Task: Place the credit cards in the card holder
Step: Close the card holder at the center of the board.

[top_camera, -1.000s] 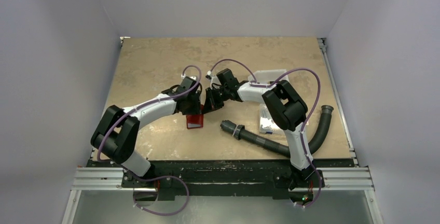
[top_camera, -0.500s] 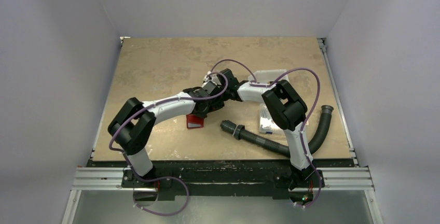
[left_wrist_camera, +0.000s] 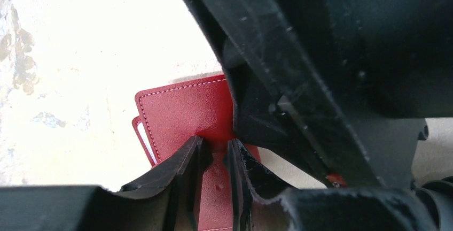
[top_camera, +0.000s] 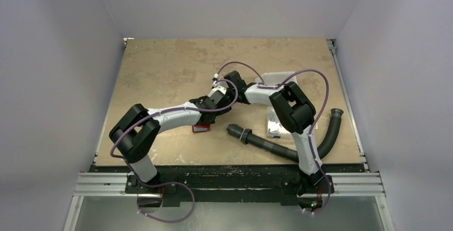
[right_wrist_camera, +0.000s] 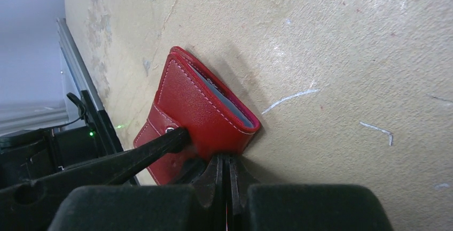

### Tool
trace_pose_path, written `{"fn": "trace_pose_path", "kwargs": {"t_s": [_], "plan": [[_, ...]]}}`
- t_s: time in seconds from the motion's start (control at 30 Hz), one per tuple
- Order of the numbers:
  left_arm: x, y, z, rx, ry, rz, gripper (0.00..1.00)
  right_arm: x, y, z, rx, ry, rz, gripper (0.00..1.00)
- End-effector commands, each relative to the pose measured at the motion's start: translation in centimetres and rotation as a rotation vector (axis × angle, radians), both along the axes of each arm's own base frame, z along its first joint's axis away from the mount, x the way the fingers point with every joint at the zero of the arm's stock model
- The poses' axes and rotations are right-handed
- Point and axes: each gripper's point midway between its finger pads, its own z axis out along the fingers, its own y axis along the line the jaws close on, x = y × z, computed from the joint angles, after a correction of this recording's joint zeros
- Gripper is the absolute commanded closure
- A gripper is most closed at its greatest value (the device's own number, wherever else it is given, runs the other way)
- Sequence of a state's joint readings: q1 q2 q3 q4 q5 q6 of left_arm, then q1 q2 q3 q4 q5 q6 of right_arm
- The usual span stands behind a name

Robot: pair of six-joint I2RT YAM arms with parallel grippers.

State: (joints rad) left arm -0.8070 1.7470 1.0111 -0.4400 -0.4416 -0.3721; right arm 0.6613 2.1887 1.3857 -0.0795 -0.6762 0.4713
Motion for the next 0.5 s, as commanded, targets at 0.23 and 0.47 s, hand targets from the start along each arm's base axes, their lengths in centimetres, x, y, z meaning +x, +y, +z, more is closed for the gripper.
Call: {"fn": "trace_pose_path", "kwargs": {"t_s": [0.23,0.47], "plan": [[1.3,-6.7,6.7,-0.540,0.062,0.067,0.57,-2.9,0.9,-5.5,-0.172,-0.015,0.053,1.00],[3.9,-2.7,18.6,-0.683,-0.116,0.067,0.49,-0.6,2.4,0.3,-0.128,-0.093,0.049,0.91]]}}
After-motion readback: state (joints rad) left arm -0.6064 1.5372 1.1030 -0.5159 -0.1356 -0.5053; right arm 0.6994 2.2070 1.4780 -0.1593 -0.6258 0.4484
